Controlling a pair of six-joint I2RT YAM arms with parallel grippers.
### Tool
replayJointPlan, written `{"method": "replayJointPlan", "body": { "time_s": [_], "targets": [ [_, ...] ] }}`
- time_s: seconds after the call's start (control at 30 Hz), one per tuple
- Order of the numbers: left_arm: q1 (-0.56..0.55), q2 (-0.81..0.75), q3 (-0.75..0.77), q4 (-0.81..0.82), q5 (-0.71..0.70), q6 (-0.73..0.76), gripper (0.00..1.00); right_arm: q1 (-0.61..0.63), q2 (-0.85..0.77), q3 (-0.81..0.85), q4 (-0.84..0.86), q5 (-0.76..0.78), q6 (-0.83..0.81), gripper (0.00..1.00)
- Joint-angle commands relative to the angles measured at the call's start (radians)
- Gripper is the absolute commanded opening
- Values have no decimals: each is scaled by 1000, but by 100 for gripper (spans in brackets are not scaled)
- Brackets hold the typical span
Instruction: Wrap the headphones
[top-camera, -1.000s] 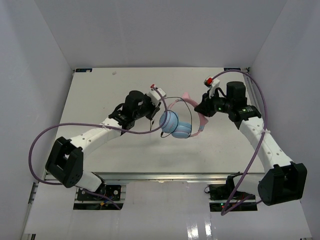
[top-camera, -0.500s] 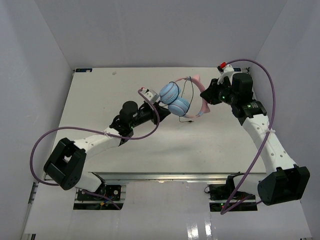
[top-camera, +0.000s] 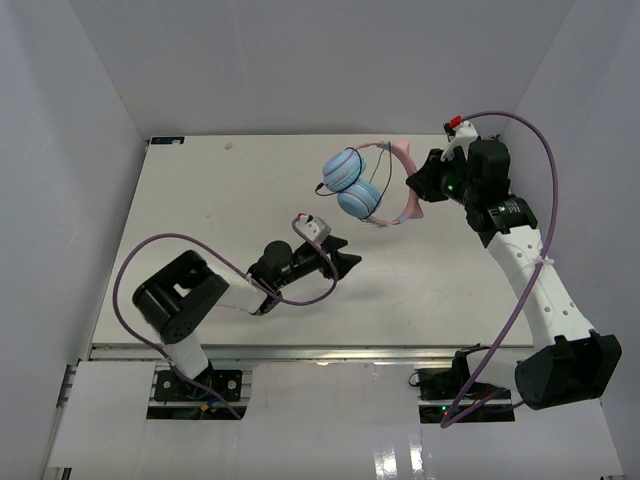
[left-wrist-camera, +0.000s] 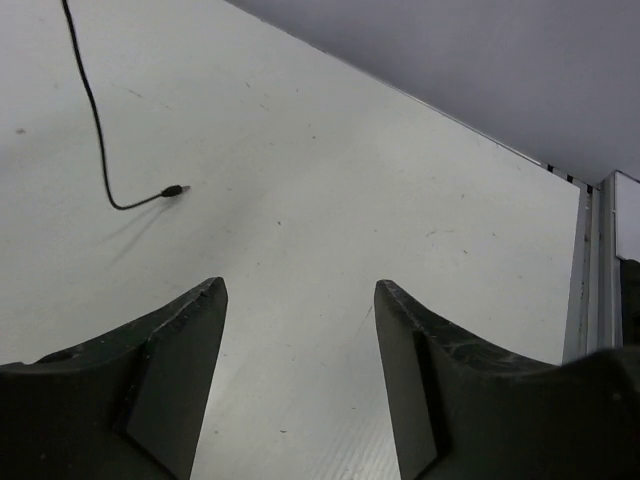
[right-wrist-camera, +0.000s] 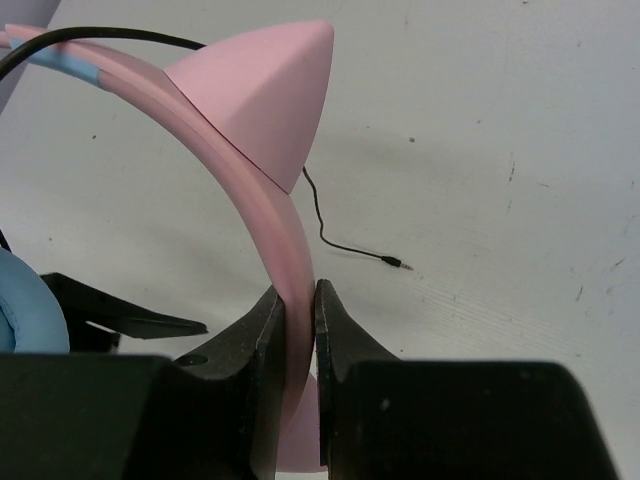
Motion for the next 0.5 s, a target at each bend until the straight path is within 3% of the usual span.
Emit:
{"method": "replayJointPlan", "body": {
  "time_s": [0.0, 0.2, 0.47],
  "targets": [
    [-44, 156, 33, 375, -106, 43, 74, -2, -26, 102, 32, -54, 78, 8],
    [-49, 292, 135, 411, -322, 72, 75, -2, -52, 128, -19, -91, 92, 8],
    [-32, 307, 166, 433, -513, 61, 73, -2, -90, 119, -32, -132, 111, 8]
  ]
}}
